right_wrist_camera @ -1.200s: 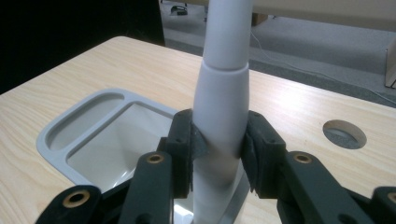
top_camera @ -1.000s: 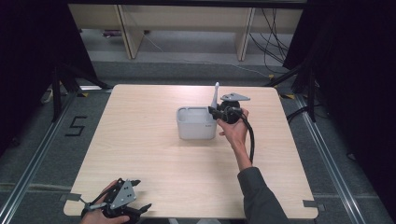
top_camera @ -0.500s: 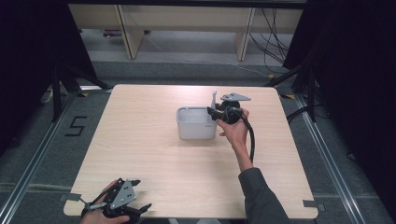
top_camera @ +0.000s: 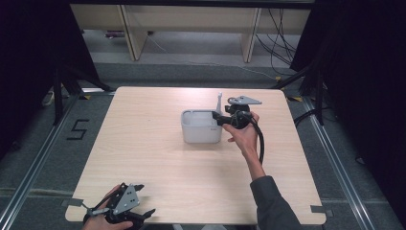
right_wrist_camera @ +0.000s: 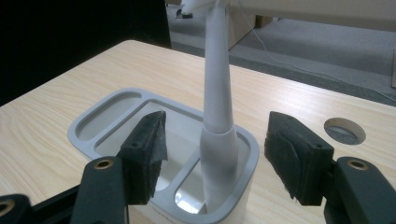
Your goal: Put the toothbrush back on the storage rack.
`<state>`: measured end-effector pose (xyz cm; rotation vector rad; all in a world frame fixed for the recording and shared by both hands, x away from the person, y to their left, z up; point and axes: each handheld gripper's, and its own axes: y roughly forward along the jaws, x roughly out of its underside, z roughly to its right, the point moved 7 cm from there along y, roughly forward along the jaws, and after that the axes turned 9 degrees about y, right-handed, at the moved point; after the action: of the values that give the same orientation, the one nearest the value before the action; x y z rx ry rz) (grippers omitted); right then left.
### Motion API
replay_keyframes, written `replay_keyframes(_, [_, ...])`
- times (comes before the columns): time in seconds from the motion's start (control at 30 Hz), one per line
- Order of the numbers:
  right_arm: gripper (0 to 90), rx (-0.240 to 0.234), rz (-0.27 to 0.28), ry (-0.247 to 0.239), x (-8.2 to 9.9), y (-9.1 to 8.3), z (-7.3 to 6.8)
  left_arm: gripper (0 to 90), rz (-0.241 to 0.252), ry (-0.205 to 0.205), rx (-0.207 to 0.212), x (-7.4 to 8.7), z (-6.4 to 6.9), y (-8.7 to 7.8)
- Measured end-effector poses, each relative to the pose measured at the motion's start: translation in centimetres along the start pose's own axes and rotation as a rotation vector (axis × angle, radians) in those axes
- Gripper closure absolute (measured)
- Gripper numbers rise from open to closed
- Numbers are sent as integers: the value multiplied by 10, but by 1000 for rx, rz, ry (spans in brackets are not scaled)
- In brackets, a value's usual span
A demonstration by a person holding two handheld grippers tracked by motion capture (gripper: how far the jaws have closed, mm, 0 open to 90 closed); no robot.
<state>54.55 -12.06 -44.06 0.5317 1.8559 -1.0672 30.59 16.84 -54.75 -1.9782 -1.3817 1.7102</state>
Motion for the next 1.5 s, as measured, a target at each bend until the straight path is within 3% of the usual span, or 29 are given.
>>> replay_keyframes(0.07, [386,-8,1,23,1,-4,-1,148,12,-29,18,-1,3,1])
replay_keyframes(0.1, [386,-8,1,23,1,-4,-1,148,27,-27,12,-1,3,2])
replay_keyframes(0.13, [384,-8,0,31,0,-7,-1,148,-5,-11,12,1,1,1])
replay_keyframes(0.17, [384,-8,0,31,0,-7,-1,148,-3,-8,4,0,1,1])
replay_keyframes(0.2, [384,-11,12,6,0,-7,1,148,8,-11,8,-1,1,0])
replay_keyframes(0.27, [384,-5,12,18,0,-9,0,148,24,-13,4,-1,1,1])
replay_keyframes(0.33, [383,3,7,8,0,-12,2,148,-5,-6,1,1,0,1])
replay_keyframes(0.5, [380,-19,10,-4,1,-17,0,148,1,-13,6,0,1,1])
replay_keyframes(0.57, [379,-16,11,24,3,-21,-1,148,9,-9,3,0,1,1])
replay_keyframes(0.6, [376,-2,20,-12,2,-23,2,148,7,-16,1,0,1,1])
replay_keyframes(0.63, [374,-17,5,21,4,-24,-1,148,1,-11,6,0,1,1])
replay_keyframes(0.83, [364,-9,22,-1,5,-29,2,148,2,-13,5,0,1,1])
replay_keyframes(0.93, [361,-7,9,25,8,-33,1,148,8,-18,1,0,1,1])
replay_keyframes(1.0, [358,-6,21,-11,8,-34,3,148,4,-12,6,0,1,1])
replay_keyframes(1.03, [357,-15,9,13,10,-35,1,148,-8,-2,1,1,0,1])
replay_keyframes(1.07, [352,-10,27,-3,10,-37,2,148,10,-17,5,0,1,1])
replay_keyframes(1.2, [346,-21,16,19,13,-41,-2,148,-9,-1,1,1,0,1])
replay_keyframes(1.27, [342,-15,28,2,13,-43,-2,148,3,-13,6,0,1,1])
replay_keyframes(1.3, [340,-24,16,25,15,-45,-5,148,-2,-1,4,1,0,1])
replay_keyframes(1.33, [340,-21,20,3,15,-45,-4,148,-8,7,-1,1,-1,0])
replay_keyframes(1.4, [337,-33,21,10,16,-47,-6,148,9,-19,9,-1,2,0])
replay_keyframes(1.43, [336,-21,26,-12,16,-48,-4,148,11,-19,15,-1,2,0])
replay_keyframes(1.47, [333,-25,20,3,18,-49,-6,148,10,-18,15,-1,2,0])
replay_keyframes(1.5, [332,-29,15,-10,18,-50,-6,148,11,-19,16,-1,2,0])
